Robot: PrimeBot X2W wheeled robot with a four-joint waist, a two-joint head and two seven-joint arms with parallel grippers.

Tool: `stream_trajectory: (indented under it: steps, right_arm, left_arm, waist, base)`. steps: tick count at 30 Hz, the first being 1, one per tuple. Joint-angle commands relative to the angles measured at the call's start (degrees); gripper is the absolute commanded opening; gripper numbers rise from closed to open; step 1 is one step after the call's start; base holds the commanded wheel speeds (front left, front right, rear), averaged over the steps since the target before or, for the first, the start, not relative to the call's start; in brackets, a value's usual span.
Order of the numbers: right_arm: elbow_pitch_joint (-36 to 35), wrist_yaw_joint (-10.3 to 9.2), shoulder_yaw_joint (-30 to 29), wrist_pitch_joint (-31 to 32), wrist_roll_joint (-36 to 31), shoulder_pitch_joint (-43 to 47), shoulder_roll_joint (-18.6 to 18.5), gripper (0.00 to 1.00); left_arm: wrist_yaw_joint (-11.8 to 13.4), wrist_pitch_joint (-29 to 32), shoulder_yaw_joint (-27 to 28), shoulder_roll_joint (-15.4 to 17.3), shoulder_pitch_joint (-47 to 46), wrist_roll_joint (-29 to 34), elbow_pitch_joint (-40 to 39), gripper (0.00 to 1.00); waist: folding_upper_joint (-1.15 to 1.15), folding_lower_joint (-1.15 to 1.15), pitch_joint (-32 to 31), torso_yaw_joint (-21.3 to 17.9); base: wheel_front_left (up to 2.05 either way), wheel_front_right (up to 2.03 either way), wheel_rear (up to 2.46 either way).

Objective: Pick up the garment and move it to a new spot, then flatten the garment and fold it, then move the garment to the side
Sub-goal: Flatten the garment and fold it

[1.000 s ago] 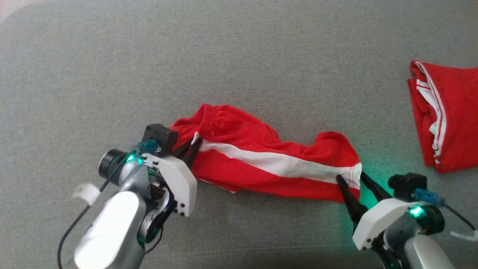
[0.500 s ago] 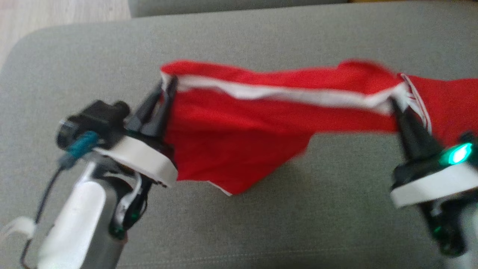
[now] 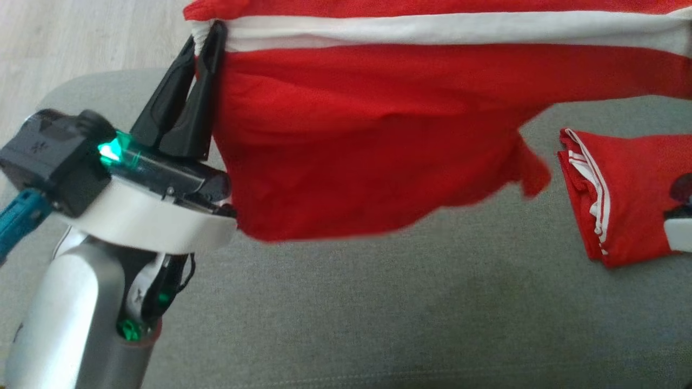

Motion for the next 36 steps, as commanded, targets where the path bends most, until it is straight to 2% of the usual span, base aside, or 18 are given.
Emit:
stream_trajectory:
  steps: [1,4,8,13,16,21,26,29,30,34,36]
  right_arm:
    - [-1.11,-0.04,0.65,0.77,1.03,-2.77,-0.68,0.00]
    - [2.90,-0.04,2.20,1.49,3.22,-6.03,-0.10,0.00]
    - [11.29,-0.04,5.18,0.13,5.90,-13.88,0.00,0.00]
    - [26.20,-0.04,9.38,-3.89,7.68,-28.43,1.07,0.00]
    - [35.57,-0.04,12.85,-7.47,7.97,-37.61,3.04,0.00]
    - [52.37,-0.04,18.34,-15.02,5.86,-47.05,6.90,0.00]
    - [68.95,-0.04,22.77,-21.68,4.22,-47.19,10.66,0.00]
    - [77.35,-0.04,25.17,-23.98,5.14,-44.80,12.07,0.00]
    - [77.35,-0.04,25.17,-23.98,5.14,-44.80,12.07,0.00]
    - [84.76,-0.04,27.41,-26.65,7.60,-40.36,12.93,0.00]
    - [86.49,-0.04,28.14,-28.10,9.29,-37.91,13.04,0.00]
  left_arm:
    - [-0.01,0.52,2.34,1.12,-3.34,-0.81,-0.93,0.00]
    - [-1.18,0.59,1.50,-0.40,-5.94,-3.06,3.89,0.00]
    - [-2.98,-2.34,1.31,-2.21,-13.34,-3.31,14.47,0.00]
    - [-4.85,-11.29,3.21,-5.96,-27.09,-3.64,32.96,0.00]
    - [-5.22,-17.29,4.37,-7.41,-35.04,-2.88,44.55,0.00]
    - [-5.93,-20.58,5.46,-8.99,-42.14,-1.85,61.65,0.00]
    - [-6.94,-20.87,5.01,-11.22,-40.61,-2.50,76.96,0.00]
    - [-7.59,-20.90,4.87,-12.28,-37.66,-3.50,82.48,0.00]
    - [-7.59,-20.90,4.87,-12.28,-37.66,-3.50,82.48,0.00]
    - [-8.76,-20.91,3.27,-12.93,-33.02,-5.19,86.75,0.00]
    - [-9.79,-20.91,0.91,-12.97,-30.18,-7.98,86.33,0.00]
  waist:
    - [0.00,0.00,0.44,-0.04]
    - [0.00,0.00,2.52,-0.01]
    - [0.00,0.00,5.61,0.22]
    - [0.00,0.00,9.05,0.44]
    - [0.00,0.00,10.45,-0.01]
    - [0.00,0.00,11.62,-1.15]
    - [0.00,0.00,12.81,-1.67]
    - [0.00,0.00,13.73,-1.70]
    - [0.00,0.00,13.73,-1.70]
    - [0.00,0.00,14.66,-1.41]
    - [0.00,0.00,14.86,-1.38]
  base:
    - [0.00,0.00,0.00]
    - [0.00,0.00,0.00]
    - [0.00,0.00,0.00]
    - [0.00,0.00,0.00]
    - [0.00,0.00,0.00]
    - [0.00,0.00,0.00]
    - [0.00,0.00,0.00]
    - [0.00,0.00,0.00]
    - [0.00,0.00,0.00]
    - [0.00,0.00,0.00]
    - [0.00,0.00,0.00]
